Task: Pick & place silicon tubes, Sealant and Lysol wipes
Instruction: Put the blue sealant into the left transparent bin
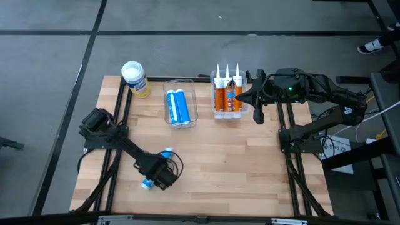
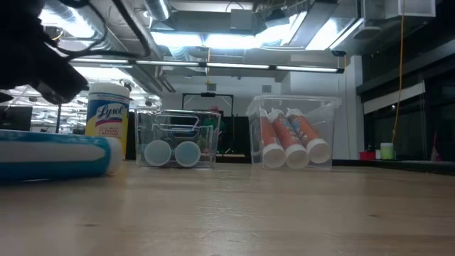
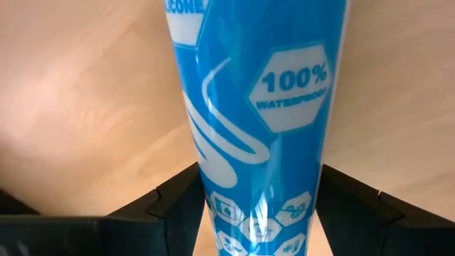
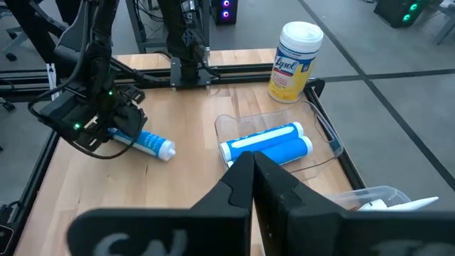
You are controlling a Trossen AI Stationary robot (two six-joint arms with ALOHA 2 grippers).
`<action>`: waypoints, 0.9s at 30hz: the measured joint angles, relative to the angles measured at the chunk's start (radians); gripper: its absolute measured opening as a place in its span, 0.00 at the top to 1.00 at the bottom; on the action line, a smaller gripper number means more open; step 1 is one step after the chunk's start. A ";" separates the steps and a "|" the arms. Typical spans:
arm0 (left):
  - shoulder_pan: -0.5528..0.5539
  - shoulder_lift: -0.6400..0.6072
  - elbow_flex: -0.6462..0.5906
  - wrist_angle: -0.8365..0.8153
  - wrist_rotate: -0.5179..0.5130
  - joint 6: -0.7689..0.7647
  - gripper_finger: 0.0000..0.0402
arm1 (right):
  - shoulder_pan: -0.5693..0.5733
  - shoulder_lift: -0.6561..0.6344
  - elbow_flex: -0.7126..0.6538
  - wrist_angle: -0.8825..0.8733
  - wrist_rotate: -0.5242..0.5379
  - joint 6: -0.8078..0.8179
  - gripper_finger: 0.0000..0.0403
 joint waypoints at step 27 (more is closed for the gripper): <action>0.189 0.004 -0.043 0.060 -0.091 0.306 0.43 | 0.000 0.000 0.000 0.001 -0.016 0.048 0.97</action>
